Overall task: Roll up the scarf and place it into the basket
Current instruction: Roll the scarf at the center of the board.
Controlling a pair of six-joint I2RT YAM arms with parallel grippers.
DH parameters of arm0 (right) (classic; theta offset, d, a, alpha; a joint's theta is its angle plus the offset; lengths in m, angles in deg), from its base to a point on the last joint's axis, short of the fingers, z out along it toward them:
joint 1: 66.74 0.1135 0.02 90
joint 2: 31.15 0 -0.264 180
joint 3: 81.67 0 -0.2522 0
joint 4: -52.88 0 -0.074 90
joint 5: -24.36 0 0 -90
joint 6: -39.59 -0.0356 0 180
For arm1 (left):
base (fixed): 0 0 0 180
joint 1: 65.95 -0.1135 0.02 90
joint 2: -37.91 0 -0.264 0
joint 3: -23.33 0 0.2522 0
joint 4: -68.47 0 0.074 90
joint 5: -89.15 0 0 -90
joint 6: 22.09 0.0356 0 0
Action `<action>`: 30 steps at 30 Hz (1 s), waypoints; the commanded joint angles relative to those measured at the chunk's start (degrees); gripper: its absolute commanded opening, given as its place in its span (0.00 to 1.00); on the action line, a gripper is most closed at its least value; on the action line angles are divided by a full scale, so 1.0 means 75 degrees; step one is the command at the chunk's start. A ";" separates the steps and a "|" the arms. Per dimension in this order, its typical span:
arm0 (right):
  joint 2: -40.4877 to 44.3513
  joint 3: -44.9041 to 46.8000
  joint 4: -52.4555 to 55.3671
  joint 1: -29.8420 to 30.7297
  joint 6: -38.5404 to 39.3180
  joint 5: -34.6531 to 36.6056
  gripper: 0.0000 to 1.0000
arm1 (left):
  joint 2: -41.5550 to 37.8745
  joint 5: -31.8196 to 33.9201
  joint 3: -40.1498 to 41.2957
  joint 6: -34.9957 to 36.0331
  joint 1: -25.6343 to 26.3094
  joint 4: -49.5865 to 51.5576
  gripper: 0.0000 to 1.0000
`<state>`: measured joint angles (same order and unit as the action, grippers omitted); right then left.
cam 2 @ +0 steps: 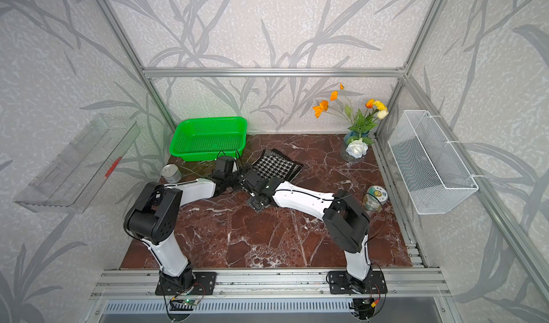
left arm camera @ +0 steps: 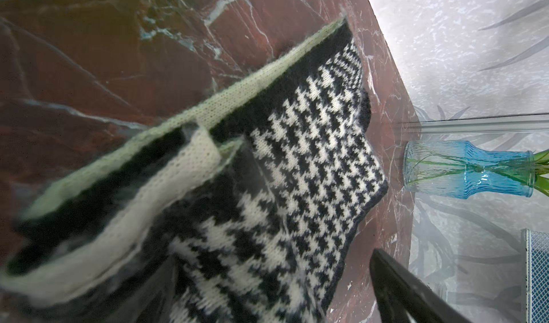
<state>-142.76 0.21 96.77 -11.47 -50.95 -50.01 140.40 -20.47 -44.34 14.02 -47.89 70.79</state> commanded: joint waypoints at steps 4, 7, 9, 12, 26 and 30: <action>-0.0811 -0.0249 0.0214 0.0111 0.0145 0.0979 0.78 | 0.0096 -0.0351 0.0005 -0.0316 0.0063 0.0629 0.99; -0.1068 -0.0257 0.0186 0.0118 0.0119 0.1256 0.78 | 0.0178 -0.0515 0.0010 -0.0466 0.0064 0.0452 1.00; -0.1242 -0.0272 0.0190 0.0116 0.0174 0.1338 0.78 | 0.0204 -0.0603 0.0034 -0.0521 0.0064 0.0361 1.00; -0.1474 -0.0321 0.0209 0.0061 0.0214 0.1445 0.75 | 0.0181 -0.0642 0.0083 -0.0530 0.0070 0.0335 0.99; -0.1197 -0.0106 0.0239 -0.0445 -0.0077 -0.0716 0.02 | -0.0602 -0.0937 0.0478 -0.0374 -0.0631 0.0603 0.99; -0.0705 -0.0143 0.0407 -0.0619 -0.0452 -0.2967 0.02 | -0.1387 -0.0858 0.0815 -0.0239 -0.1096 0.0893 0.99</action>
<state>-151.00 -1.91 97.42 -15.36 -51.25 -56.52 133.98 -27.15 -40.01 10.59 -54.12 73.06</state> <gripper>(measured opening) 0.090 0.994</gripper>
